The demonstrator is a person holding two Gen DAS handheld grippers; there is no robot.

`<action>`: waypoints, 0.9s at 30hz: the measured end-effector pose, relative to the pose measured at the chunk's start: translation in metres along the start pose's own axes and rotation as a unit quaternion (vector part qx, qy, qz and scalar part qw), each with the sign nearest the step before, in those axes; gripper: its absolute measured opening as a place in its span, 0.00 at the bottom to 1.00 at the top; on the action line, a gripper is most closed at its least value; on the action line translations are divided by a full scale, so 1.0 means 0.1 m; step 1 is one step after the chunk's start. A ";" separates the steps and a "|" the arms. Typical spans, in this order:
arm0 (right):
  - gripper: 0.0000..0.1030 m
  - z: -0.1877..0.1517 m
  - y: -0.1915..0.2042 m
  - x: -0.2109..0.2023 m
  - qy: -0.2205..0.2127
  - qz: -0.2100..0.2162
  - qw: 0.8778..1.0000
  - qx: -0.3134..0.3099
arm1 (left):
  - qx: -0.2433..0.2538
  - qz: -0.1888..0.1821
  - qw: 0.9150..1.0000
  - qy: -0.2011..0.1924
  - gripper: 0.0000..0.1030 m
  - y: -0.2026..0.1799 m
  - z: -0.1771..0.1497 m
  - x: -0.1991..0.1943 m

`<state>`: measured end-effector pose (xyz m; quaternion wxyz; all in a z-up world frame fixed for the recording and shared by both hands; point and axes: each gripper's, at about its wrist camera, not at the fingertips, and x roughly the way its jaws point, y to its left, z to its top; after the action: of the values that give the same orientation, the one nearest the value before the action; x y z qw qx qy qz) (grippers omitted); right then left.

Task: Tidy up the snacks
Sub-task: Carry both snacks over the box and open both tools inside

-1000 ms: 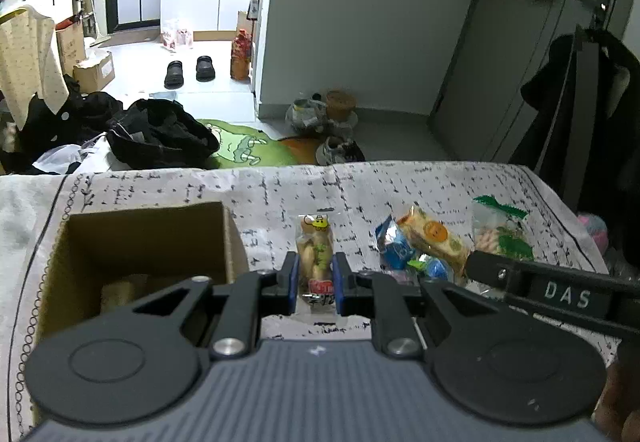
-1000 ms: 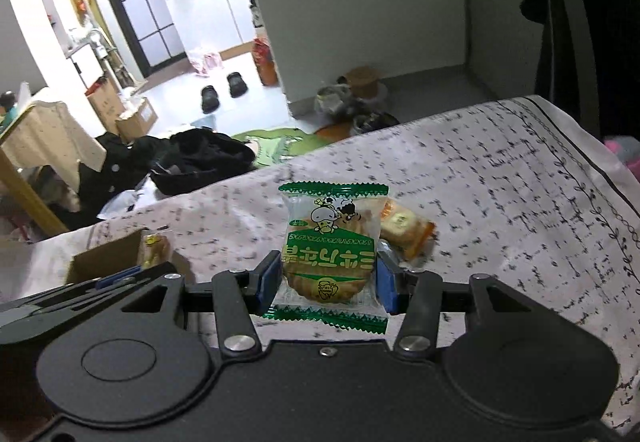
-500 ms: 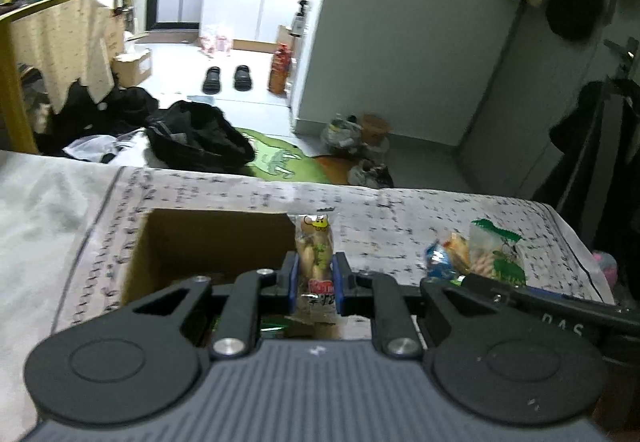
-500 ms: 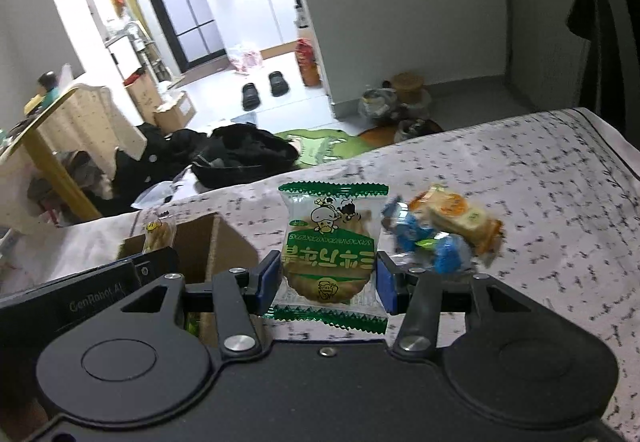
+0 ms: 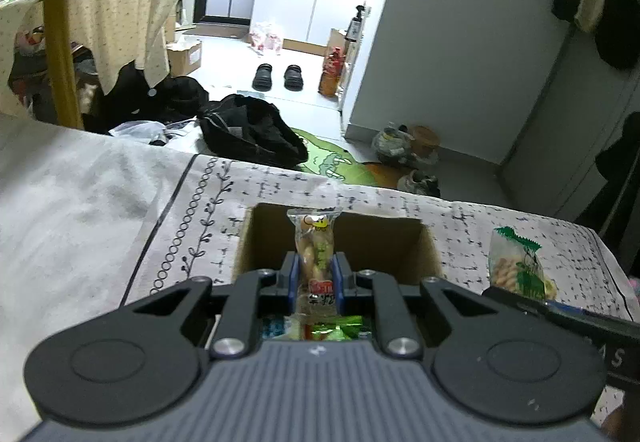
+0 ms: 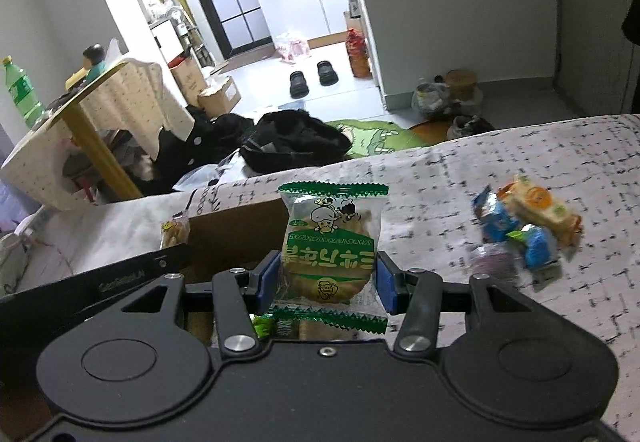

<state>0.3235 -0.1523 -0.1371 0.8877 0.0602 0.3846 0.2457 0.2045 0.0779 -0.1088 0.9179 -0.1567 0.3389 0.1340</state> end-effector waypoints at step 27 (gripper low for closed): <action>0.47 0.04 0.30 0.41 0.015 0.004 0.999 -0.036 | -0.054 -0.018 0.998 -0.003 0.48 0.36 -0.05 0.08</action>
<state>0.3387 -0.1063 -0.1527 0.8822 0.0265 0.3889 0.2641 0.1946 0.1098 -0.1247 0.9115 -0.2112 0.3255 0.1364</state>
